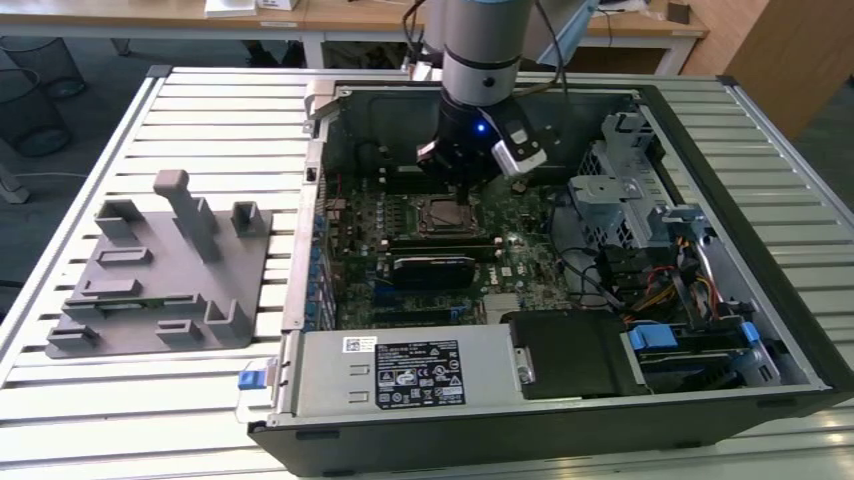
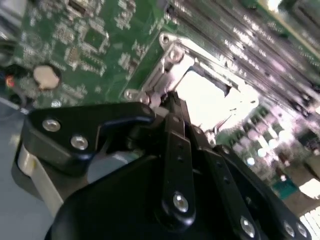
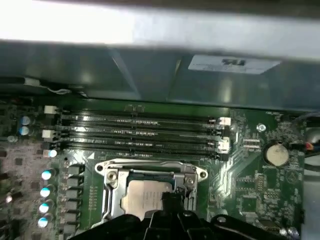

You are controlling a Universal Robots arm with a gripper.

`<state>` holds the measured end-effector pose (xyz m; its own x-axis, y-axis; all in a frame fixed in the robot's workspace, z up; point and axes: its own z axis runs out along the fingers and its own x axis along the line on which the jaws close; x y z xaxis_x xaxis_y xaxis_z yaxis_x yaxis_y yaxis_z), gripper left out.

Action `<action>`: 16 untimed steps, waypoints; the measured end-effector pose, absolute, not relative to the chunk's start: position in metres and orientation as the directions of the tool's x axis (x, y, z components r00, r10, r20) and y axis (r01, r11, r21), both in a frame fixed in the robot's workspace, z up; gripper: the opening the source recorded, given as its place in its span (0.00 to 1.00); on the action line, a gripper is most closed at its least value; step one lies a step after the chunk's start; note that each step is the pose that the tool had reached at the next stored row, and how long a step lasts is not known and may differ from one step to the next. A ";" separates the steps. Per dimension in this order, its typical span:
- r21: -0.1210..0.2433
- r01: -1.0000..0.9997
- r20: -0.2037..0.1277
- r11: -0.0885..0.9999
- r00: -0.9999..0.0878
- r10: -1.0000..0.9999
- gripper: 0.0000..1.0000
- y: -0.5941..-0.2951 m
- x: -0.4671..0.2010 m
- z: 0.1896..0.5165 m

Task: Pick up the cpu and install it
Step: 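Install the second cpu locking lever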

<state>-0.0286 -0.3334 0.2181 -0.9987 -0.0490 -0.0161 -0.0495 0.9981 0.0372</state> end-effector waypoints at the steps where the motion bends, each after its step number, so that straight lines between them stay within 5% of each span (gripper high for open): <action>1: 0.037 -0.050 -0.016 0.998 -0.999 -0.049 0.11 -0.333 -0.029 0.223; 16: 0.038 -0.049 0.008 0.998 -0.999 -0.049 0.11 -0.356 -0.029 0.235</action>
<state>-0.0287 -0.3563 0.2353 -0.9988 -0.0491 0.0085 -0.0488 0.9981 0.0375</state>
